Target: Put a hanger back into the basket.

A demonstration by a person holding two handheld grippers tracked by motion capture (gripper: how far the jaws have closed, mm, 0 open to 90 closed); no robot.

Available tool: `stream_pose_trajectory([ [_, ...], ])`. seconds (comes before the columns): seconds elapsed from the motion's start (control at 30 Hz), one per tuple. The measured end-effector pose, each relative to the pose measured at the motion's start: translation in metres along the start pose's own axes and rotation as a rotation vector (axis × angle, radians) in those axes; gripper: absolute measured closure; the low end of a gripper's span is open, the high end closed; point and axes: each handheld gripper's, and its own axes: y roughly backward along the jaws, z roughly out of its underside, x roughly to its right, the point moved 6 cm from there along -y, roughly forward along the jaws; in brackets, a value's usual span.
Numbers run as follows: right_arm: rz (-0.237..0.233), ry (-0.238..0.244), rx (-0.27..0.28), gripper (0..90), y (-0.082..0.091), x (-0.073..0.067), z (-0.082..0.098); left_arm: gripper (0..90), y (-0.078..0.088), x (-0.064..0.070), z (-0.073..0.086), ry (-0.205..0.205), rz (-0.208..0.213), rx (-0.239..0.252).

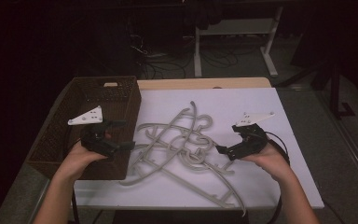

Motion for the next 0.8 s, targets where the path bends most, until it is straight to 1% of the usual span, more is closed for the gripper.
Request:
stream_pose_trajectory([
  [0.23,0.002,-0.007,-0.003,0.9,-0.001,0.001,0.002,0.0,-0.001,0.000,0.000,-0.002,-0.009,-0.011],
  [0.3,0.004,-0.012,-0.005,0.8,-0.002,0.001,0.003,0.0,-0.001,0.003,-0.001,0.001,-0.001,-0.005],
  [0.4,0.003,-0.013,-0.008,0.8,-0.004,0.001,0.006,0.0,-0.004,0.006,-0.004,0.000,-0.001,-0.004],
  [0.43,0.004,-0.009,-0.011,0.8,-0.004,0.000,0.008,0.0,-0.008,0.012,-0.007,-0.012,0.005,-0.006],
  [0.5,0.003,-0.013,-0.012,0.8,-0.004,0.001,0.012,0.0,-0.012,0.019,-0.011,-0.018,0.009,-0.003],
  [0.57,0.005,-0.018,-0.007,0.8,-0.004,0.001,0.013,0.0,-0.019,0.027,-0.015,-0.030,0.008,-0.003],
  [0.63,0.005,-0.020,0.000,0.8,-0.003,0.001,0.015,0.0,-0.027,0.037,-0.019,-0.033,0.018,-0.002],
  [0.73,-0.001,-0.024,0.007,0.8,-0.002,0.002,0.020,0.0,-0.040,0.048,-0.019,-0.044,0.017,-0.026],
  [0.8,-0.002,-0.028,0.012,0.8,-0.002,0.003,0.023,0.0,-0.050,0.051,-0.016,-0.040,0.019,-0.037],
])
